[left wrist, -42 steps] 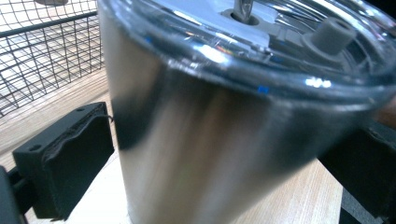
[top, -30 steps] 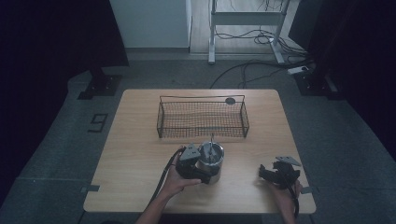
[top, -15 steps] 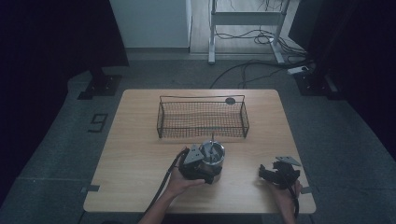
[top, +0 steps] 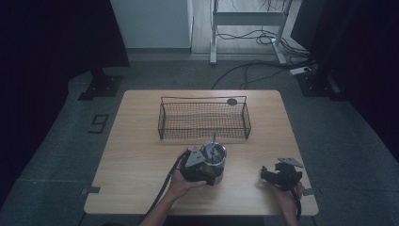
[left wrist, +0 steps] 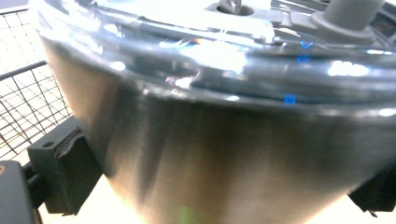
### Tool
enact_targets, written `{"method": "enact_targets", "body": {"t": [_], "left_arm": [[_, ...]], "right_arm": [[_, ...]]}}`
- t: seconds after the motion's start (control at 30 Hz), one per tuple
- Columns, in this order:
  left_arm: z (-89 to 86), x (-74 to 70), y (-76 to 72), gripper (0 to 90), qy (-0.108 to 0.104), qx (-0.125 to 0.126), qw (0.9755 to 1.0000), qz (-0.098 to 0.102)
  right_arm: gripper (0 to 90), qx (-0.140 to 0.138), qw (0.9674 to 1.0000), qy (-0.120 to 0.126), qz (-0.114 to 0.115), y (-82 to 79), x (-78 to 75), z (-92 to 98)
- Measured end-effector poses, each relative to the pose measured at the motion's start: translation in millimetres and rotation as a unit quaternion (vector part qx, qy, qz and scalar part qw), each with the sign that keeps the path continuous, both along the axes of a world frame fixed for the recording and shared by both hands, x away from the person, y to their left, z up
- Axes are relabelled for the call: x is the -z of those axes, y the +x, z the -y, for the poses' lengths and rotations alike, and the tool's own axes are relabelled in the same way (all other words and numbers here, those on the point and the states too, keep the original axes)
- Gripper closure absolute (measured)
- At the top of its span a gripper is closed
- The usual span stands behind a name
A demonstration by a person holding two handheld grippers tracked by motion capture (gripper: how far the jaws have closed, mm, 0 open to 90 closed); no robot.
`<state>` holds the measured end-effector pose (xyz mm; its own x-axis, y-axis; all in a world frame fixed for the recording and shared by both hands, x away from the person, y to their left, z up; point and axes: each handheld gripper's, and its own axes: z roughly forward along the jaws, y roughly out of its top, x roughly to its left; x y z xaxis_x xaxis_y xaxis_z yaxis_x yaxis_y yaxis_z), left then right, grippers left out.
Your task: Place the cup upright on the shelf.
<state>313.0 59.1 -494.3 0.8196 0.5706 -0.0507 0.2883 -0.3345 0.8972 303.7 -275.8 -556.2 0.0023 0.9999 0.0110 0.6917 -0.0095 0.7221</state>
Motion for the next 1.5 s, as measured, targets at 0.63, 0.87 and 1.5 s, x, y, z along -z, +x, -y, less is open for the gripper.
{"method": "enact_targets", "body": {"t": [0.63, 0.87, 1.5], "left_arm": [[-13.2, -17.6, -3.3, 4.1, -0.018, -0.004, 0.9998, 0.01], [-22.1, -27.6, -1.7, 4.1, -0.022, -0.013, 0.9995, 0.017], [-45.0, -45.8, 6.3, 4.1, -0.029, -0.042, 0.9984, 0.026]], "right_arm": [[3.4, 0.0, 1.0, 0.0, 0.0, 0.4, 0.0, 1.1], [3.4, 0.001, 1.0, 0.0, 0.0, 0.5, 0.0, 1.0], [3.4, 0.002, 1.0, 0.001, 0.0, 0.5, 0.1, 1.2]]}}
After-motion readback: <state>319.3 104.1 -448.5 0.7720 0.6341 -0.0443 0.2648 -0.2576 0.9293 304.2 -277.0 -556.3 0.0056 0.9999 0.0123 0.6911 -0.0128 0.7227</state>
